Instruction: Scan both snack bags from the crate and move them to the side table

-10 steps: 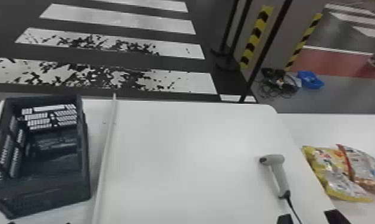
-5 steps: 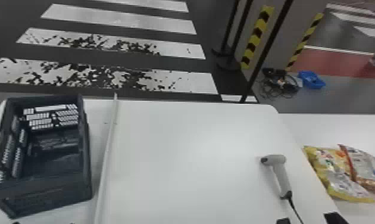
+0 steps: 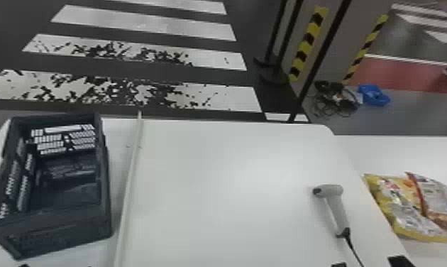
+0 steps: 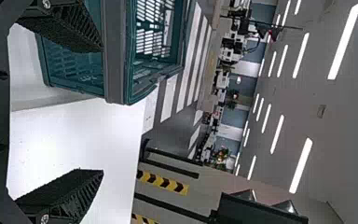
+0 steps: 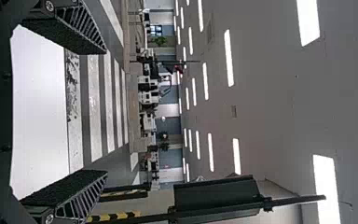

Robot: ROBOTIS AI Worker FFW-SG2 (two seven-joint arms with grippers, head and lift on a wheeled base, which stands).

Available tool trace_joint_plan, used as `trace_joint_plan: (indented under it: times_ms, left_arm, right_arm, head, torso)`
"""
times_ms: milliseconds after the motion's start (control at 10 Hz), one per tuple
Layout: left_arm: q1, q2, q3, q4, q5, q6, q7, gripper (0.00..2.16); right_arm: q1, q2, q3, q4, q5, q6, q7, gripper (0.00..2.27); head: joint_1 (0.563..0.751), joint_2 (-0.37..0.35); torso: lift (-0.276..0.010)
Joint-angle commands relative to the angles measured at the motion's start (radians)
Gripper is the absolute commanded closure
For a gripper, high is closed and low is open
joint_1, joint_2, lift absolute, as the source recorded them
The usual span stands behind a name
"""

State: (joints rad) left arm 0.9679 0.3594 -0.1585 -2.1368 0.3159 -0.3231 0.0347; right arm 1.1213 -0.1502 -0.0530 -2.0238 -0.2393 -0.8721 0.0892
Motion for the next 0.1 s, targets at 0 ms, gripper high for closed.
trace_joint_plan:
  times_ms: [0]
  left_arm:
    - [0.000, 0.000, 0.001, 0.002, 0.006, 0.000, -0.003, 0.07]
  right_arm:
    - [0.000, -0.003, 0.004, 0.010, 0.000, -0.012, 0.000, 0.08]
  head:
    - [0.695, -0.222]
  torso:
    - [-0.095]
